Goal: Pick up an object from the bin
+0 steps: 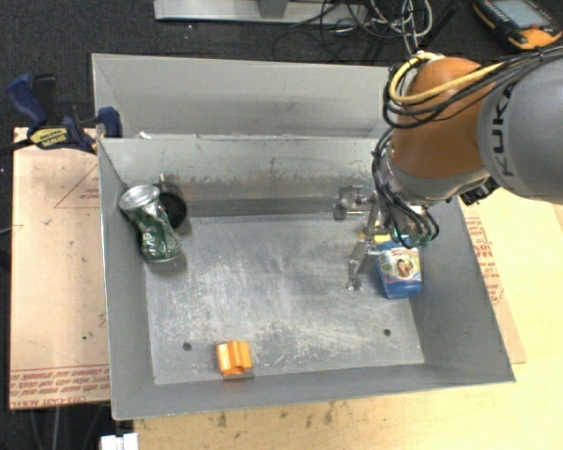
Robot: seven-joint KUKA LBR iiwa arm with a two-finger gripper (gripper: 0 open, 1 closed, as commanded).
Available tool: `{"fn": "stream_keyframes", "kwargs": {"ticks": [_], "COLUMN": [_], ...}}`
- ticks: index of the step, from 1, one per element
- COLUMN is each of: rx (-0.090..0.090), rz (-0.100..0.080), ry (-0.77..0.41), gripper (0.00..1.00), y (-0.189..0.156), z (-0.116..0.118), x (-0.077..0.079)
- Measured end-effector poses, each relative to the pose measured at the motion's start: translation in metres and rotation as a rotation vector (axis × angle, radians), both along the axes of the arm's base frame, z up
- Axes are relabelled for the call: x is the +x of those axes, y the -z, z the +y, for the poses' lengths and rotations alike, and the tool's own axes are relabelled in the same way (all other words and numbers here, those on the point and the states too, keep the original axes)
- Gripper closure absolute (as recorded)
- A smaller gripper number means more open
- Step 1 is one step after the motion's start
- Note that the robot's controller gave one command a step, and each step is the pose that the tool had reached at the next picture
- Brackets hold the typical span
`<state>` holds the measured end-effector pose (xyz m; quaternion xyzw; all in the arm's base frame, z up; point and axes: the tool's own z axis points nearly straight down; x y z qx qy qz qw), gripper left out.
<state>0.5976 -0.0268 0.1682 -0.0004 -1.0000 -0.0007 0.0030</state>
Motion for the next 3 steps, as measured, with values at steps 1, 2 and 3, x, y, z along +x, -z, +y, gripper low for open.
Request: {"fn": "stream_keyframes", "kwargs": {"ticks": [1, 2, 3], "rx": [-0.001, 0.000, -0.001], "rz": [-0.008, -0.013, 0.001], "ry": [-0.001, 0.069, 0.181], "gripper": [0.00, 0.00, 0.00], "y": [-0.004, 0.050, 0.064], "z": [0.000, -0.046, -0.066], "x": [0.002, -0.007, -0.013]}}
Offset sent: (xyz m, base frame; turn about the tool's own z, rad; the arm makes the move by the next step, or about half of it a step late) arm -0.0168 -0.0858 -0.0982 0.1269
